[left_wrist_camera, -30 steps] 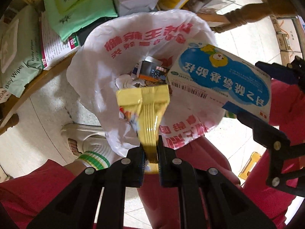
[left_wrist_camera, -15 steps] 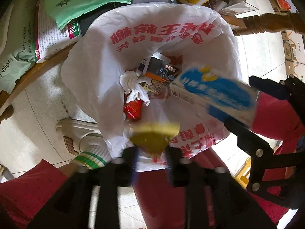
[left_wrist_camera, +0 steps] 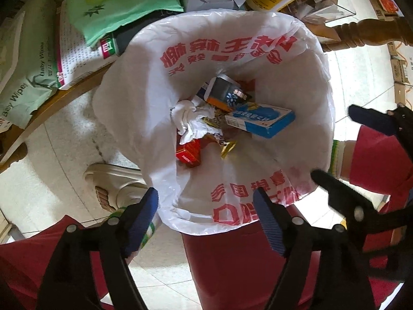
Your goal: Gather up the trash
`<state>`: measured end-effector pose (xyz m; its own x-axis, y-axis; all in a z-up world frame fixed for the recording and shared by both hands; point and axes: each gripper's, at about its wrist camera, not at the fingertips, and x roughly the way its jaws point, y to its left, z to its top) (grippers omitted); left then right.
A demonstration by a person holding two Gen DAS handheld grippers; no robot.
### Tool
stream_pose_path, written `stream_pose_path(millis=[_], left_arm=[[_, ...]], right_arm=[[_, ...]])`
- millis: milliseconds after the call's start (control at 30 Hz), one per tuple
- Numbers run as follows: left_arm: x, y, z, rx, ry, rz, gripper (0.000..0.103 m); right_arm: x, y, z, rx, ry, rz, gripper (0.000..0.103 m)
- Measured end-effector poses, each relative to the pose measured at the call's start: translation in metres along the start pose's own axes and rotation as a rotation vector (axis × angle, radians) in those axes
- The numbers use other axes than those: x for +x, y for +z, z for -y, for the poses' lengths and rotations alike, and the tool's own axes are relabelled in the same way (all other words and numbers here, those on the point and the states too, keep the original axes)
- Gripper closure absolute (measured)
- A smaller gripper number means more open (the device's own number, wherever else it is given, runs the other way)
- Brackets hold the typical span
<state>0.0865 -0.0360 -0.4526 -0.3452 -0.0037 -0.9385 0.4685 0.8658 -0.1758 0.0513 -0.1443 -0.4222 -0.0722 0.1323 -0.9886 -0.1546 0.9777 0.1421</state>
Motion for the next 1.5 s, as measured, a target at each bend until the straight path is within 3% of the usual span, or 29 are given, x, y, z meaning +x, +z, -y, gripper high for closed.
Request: stream_pose_path(millis=[200,500,767,900,1167,1400,1500], left_arm=[[-0.011,-0.009,0.0,-0.014,0.102,0.052,0.018],[-0.043,-0.026,0.008,-0.037,0.234,0.153,0.018],[-0.079,-0.058,0.021,-0.107,0.268,0.288,0.018],[-0.103,-0.075,0.031,-0.13,0.278,0.384,0.017],[-0.157,-0.116,0.049,-0.185,0.275,0.572,0.015],[-0.224,-0.161,0.069,-0.214,0.364,0.797,0.014],[-0.26,-0.184,0.078,-0.224,0.369,0.902,0.011]], right_arm=[[-0.007,-0.003,-0.001,0.048,0.037,0.011,0.022],[-0.03,-0.017,-0.005,0.132,0.03,0.059,0.016],[-0.076,-0.043,-0.02,0.155,-0.046,0.184,0.015],[-0.102,-0.059,-0.022,0.205,-0.014,0.233,0.015],[-0.167,-0.09,-0.038,0.205,-0.066,0.435,0.014],[-0.229,-0.119,-0.051,0.203,-0.058,0.628,0.014],[-0.261,-0.132,-0.057,0.208,-0.056,0.734,0.009]])
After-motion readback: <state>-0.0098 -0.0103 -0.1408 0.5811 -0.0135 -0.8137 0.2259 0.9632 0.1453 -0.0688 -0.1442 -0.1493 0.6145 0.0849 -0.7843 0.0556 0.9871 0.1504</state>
